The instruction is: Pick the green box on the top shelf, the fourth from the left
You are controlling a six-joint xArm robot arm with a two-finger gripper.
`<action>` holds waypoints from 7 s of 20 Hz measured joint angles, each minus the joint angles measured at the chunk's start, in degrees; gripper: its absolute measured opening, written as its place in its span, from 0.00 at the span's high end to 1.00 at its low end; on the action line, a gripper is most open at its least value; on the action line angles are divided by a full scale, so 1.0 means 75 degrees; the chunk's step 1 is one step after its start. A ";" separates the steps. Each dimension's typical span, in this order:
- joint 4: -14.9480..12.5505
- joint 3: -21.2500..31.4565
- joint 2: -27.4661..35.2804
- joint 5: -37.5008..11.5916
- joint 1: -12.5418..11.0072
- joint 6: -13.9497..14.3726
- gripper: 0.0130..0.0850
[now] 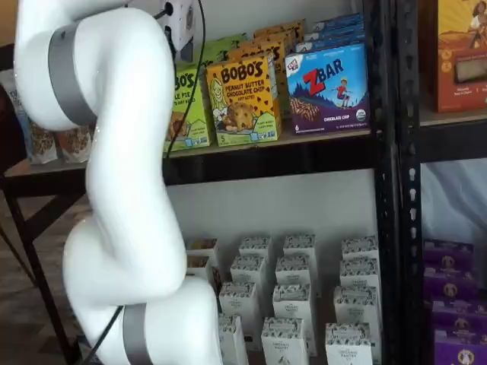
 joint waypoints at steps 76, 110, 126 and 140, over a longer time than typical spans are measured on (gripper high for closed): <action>-0.1089 -0.0568 0.0838 0.0629 0.0513 0.0298 0.50; -0.1136 -0.0559 0.0835 0.0644 0.0492 0.0273 0.78; -0.0977 -0.0702 0.0866 0.0813 0.0423 0.0244 0.78; -0.0770 -0.0995 0.0715 0.1306 0.0359 0.0310 0.78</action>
